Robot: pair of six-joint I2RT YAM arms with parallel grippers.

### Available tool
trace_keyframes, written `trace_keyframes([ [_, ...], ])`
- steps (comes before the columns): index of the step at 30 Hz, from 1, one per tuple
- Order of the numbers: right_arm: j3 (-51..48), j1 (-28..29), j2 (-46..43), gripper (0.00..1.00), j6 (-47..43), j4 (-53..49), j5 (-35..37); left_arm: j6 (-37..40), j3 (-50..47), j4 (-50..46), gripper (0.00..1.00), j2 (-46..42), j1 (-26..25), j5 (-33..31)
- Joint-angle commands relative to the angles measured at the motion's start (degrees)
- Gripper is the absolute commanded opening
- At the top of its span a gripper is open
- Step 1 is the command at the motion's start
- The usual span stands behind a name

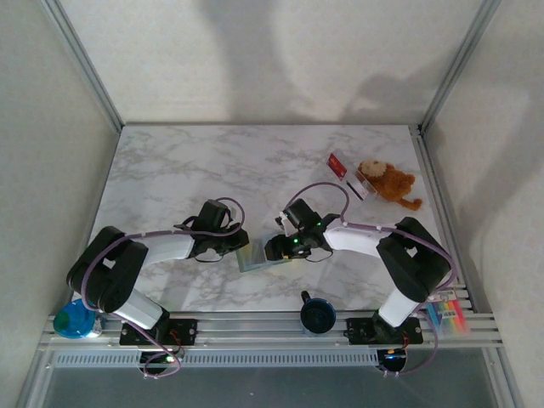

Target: Put the credit cards into the card holder

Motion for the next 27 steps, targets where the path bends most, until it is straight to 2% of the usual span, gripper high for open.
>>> trace_keyframes([
  [1,0.1,1.2,1.5,0.63,1.0,1.7,1.1,0.5,-1.6,-3.7,0.08,-1.0,-0.1,-2.5],
  [27,3.3,6.0,4.0,0.62,3.6,10.7,-7.1,0.3,-2.2,-5.5,0.08,-6.6,1.0,-1.5],
])
